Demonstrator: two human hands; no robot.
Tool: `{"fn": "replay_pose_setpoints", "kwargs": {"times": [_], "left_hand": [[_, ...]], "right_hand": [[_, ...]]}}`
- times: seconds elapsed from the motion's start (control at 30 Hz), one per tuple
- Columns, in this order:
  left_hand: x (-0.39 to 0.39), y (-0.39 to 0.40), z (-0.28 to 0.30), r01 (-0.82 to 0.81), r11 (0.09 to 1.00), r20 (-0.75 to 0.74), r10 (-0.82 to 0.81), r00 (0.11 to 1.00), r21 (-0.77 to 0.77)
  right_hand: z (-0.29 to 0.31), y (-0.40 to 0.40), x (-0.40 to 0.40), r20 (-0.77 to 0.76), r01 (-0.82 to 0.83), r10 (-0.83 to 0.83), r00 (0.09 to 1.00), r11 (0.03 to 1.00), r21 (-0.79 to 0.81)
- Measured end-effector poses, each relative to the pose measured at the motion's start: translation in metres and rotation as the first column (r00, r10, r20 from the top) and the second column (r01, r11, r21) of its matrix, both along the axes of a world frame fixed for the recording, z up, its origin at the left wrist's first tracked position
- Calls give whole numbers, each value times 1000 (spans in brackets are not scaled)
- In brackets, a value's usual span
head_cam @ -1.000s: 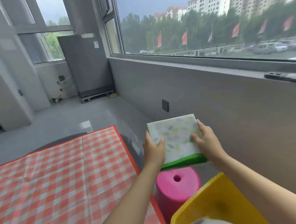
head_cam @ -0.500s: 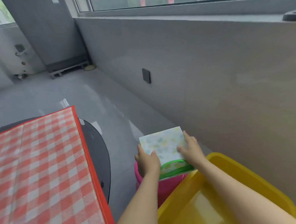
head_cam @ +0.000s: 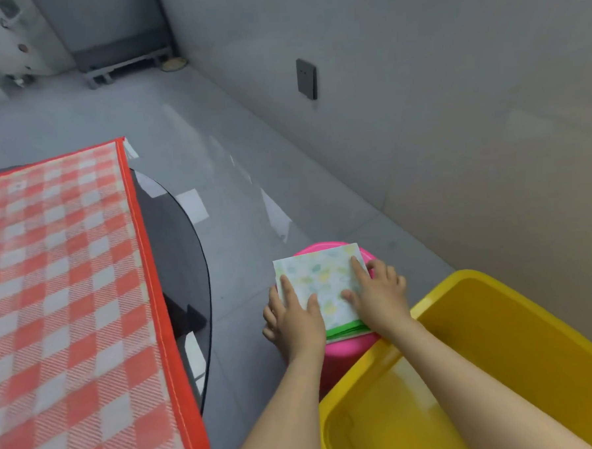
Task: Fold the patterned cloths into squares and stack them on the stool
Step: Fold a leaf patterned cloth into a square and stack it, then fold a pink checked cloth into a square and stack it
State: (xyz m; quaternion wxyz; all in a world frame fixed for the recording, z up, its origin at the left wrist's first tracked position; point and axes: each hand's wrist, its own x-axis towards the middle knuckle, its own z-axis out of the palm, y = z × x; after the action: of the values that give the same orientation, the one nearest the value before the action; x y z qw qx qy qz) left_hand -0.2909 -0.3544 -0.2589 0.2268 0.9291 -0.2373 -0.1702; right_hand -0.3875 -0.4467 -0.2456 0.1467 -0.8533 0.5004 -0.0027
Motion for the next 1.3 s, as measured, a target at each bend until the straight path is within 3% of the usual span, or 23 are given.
{"fn": "replay_pose_setpoints", "kwargs": {"times": [0.17, 0.27, 0.4, 0.63, 0.77, 0.93, 1.03, 1.17, 1.3], "left_hand": [[2, -1, 3, 23, 997, -30, -20, 999, 75], [-5, -2, 24, -17, 998, -37, 19, 999, 60], [-25, -4, 74, 1, 992, -97, -13, 995, -125], [-43, 27, 194, 58, 881, -187, -164, 969, -469], [-25, 84, 259, 181, 783, -62, -269, 961, -595], [11, 177, 307, 352, 721, 165, -320, 933, -597], [31, 237, 319, 392, 717, 218, -327, 920, -577], [48, 314, 317, 389, 772, 218, -322, 921, -503], [62, 375, 297, 400, 844, 205, -346, 915, -358]], "right_hand": [[1, 4, 2, -71, 18, -18, 997, 1000, -2], [12, 9, -2, -18, 80, -80, 997, 995, 56], [46, 20, -16, 176, 125, -128, 976, 992, 31], [160, 56, -27, 523, 27, 22, 852, 996, -85], [230, 92, -26, 623, -41, 139, 770, 985, -169], [288, 165, -8, 660, -146, 295, 692, 951, -271], [304, 211, 7, 651, -237, 380, 657, 924, -301], [301, 265, 25, 613, -375, 507, 606, 862, -343], [279, 300, 41, 559, -536, 588, 585, 797, -277]]}}
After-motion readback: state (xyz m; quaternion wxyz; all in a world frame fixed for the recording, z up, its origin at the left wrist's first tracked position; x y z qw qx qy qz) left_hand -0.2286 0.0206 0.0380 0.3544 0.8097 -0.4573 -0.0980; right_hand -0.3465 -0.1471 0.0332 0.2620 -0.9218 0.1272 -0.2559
